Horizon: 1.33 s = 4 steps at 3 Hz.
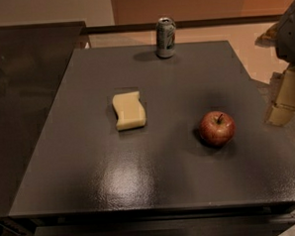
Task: Move sponge near 7up can
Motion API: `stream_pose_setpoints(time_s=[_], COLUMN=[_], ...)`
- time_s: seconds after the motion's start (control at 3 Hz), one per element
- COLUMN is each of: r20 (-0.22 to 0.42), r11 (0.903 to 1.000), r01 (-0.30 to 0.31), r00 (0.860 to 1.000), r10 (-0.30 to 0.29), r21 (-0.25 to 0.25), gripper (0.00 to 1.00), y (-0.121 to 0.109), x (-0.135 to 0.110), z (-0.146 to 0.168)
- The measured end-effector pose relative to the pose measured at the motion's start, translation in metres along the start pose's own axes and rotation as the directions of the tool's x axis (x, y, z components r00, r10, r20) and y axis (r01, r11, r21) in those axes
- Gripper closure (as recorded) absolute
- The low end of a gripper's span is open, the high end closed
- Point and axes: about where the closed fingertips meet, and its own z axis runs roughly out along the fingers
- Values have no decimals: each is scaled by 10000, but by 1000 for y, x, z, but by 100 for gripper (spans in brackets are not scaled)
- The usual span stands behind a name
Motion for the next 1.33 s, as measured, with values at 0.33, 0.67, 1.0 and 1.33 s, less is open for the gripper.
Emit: stream_pose_setpoints(time_s=[0.33,0.67,1.0,1.33], r20=[5,522,1149,1710], r11=[10000,10000,9998,9983], r01=[0,-43,-77,-304], r00=[10000,9986,9933,9845], r10=[0,42,99,387], r21=[13,26,-191,-506], gripper=[0,0,0,0], y=[0,-4,-5,-1], x=[0,-16,-41,-68], z=[0,3,12,28])
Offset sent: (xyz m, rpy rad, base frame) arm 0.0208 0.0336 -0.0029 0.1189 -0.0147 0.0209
